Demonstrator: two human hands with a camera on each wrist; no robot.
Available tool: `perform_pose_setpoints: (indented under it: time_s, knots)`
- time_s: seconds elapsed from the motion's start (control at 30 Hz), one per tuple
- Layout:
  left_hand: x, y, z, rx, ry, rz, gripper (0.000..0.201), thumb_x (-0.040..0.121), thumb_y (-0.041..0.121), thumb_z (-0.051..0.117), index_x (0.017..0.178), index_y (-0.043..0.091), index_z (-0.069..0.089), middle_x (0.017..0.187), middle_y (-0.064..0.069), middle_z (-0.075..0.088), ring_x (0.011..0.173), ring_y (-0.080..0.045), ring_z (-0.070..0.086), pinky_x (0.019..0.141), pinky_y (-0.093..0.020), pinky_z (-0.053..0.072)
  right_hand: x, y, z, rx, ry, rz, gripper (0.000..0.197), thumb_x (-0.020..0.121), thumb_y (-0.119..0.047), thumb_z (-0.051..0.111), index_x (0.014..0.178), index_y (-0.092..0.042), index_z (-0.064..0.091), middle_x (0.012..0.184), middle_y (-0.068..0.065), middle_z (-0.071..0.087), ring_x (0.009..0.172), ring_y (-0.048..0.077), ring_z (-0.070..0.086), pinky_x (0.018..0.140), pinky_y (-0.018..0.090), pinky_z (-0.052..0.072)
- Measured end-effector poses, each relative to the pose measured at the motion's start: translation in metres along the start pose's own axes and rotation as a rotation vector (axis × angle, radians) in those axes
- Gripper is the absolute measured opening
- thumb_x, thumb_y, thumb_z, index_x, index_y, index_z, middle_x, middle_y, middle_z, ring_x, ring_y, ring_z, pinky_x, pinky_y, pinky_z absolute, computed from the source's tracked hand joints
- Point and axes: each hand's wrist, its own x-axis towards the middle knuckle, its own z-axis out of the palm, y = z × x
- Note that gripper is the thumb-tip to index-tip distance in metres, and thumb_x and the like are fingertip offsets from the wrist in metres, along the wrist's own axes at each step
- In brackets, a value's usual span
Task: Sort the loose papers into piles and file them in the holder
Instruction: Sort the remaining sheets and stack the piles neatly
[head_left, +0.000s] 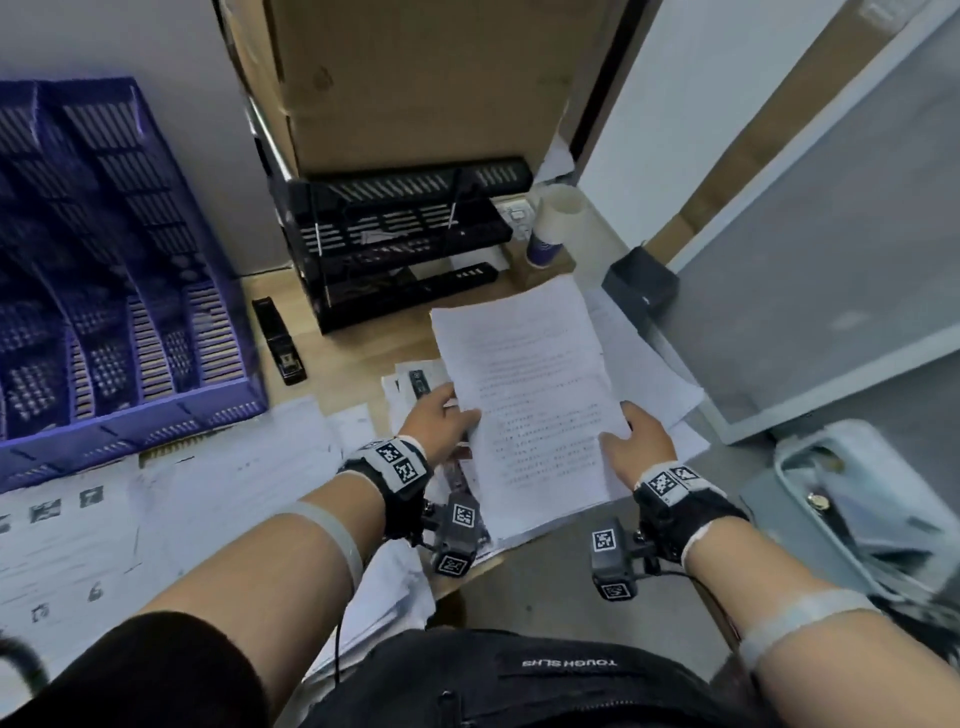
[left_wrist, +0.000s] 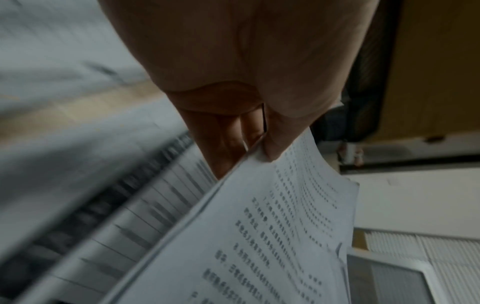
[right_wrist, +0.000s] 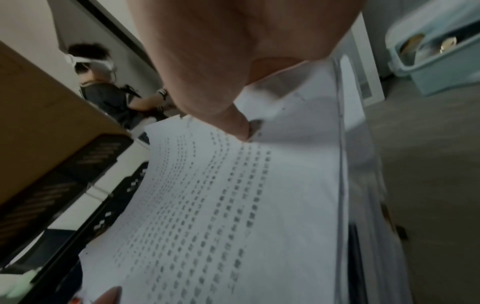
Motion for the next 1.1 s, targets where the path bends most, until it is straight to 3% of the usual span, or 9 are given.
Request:
perform_pose_setpoints:
  time_s: [0.2, 0.33, 0.43, 0.5, 0.57, 0.7, 0.87, 1.03, 1.1]
  knots:
    - [0.022, 0.042, 0.065, -0.058, -0.230, 0.030, 0.035, 0.096, 0.008, 0.055, 0.131, 0.014, 0.057, 0.117, -0.010, 0.071, 0.103, -0.030, 0.070, 0.085, -0.042, 0.060, 0.048, 0.021, -0.064, -0.072, 0.220, 0.058, 0.031, 0.088, -0.011, 0.052, 0.117, -0.021, 0.058, 0.107, 0.007, 0.067, 0.088, 0.029, 0.059, 0.077, 0.029, 0.044]
    - [0.024, 0.041, 0.071, 0.030, -0.396, 0.005, 0.044, 0.096, 0.015, 0.059, 0.137, 0.024, 0.046, 0.122, 0.004, 0.061, 0.116, -0.016, 0.059, 0.102, -0.040, 0.051, 0.060, 0.020, -0.069, -0.099, 0.471, 0.090, 0.045, 0.086, -0.014, 0.059, 0.128, -0.023, 0.046, 0.126, 0.007, 0.057, 0.118, 0.033, 0.052, 0.097, 0.048, 0.044]
    - [0.020, 0.024, 0.046, 0.079, -0.238, -0.047, 0.047, 0.094, 0.015, 0.062, 0.138, 0.016, 0.046, 0.115, 0.009, 0.048, 0.115, -0.014, 0.052, 0.106, -0.041, 0.046, 0.062, 0.011, -0.042, -0.057, 0.459, 0.010, 0.048, 0.084, -0.014, 0.063, 0.129, -0.014, 0.046, 0.128, 0.015, 0.052, 0.121, 0.036, 0.048, 0.098, 0.046, 0.043]
    - [0.013, 0.010, 0.017, 0.097, -0.070, -0.077, 0.050, 0.095, 0.012, 0.060, 0.143, 0.013, 0.045, 0.127, 0.000, 0.050, 0.121, -0.022, 0.054, 0.099, -0.040, 0.052, 0.059, 0.000, -0.010, 0.039, 0.275, -0.074, 0.036, 0.087, -0.010, 0.059, 0.122, -0.012, 0.051, 0.113, 0.012, 0.060, 0.109, 0.032, 0.057, 0.089, 0.033, 0.044]
    - [0.002, -0.007, -0.020, 0.124, 0.147, -0.074, 0.035, 0.096, 0.008, 0.057, 0.130, 0.012, 0.057, 0.124, -0.008, 0.058, 0.107, -0.023, 0.060, 0.083, -0.034, 0.055, 0.049, -0.014, 0.029, -0.024, -0.006, -0.130, 0.025, 0.088, -0.011, 0.056, 0.111, -0.020, 0.061, 0.104, 0.006, 0.063, 0.101, 0.028, 0.062, 0.083, 0.026, 0.043]
    - [-0.031, -0.047, -0.095, 0.162, 0.484, -0.164, 0.019, 0.092, 0.004, 0.055, 0.105, 0.016, 0.063, 0.106, -0.014, 0.067, 0.082, -0.025, 0.059, 0.077, -0.039, 0.055, 0.039, -0.027, 0.100, -0.387, -0.365, -0.043, 0.031, 0.083, -0.032, 0.052, 0.109, -0.032, 0.069, 0.129, 0.009, 0.055, 0.115, 0.031, 0.056, 0.096, 0.034, 0.049]
    - [-0.064, -0.079, -0.135, 0.164, 0.633, -0.266, 0.015, 0.092, 0.004, 0.056, 0.100, 0.014, 0.064, 0.108, -0.016, 0.068, 0.086, -0.028, 0.062, 0.071, -0.035, 0.054, 0.030, -0.025, 0.117, -0.592, -0.244, 0.157, 0.053, 0.084, -0.033, 0.051, 0.133, -0.014, 0.043, 0.141, 0.015, 0.030, 0.130, 0.034, 0.032, 0.098, 0.050, 0.042]
    - [-0.068, -0.095, -0.140, 0.212, 0.682, -0.294, 0.024, 0.091, 0.003, 0.052, 0.084, 0.023, 0.063, 0.109, -0.012, 0.070, 0.093, -0.030, 0.067, 0.078, -0.039, 0.057, 0.028, -0.032, 0.116, -0.511, -0.214, 0.168, 0.056, 0.087, -0.029, 0.053, 0.137, -0.010, 0.036, 0.140, 0.017, 0.035, 0.129, 0.034, 0.037, 0.099, 0.048, 0.042]
    - [-0.071, -0.096, -0.145, 0.271, 0.713, -0.312, 0.019, 0.091, 0.005, 0.051, 0.092, 0.018, 0.064, 0.111, -0.013, 0.069, 0.082, -0.025, 0.065, 0.070, -0.029, 0.053, 0.020, -0.040, 0.118, -0.425, -0.156, 0.087, 0.043, 0.087, -0.025, 0.054, 0.128, -0.014, 0.045, 0.133, 0.015, 0.040, 0.124, 0.033, 0.041, 0.096, 0.047, 0.043]
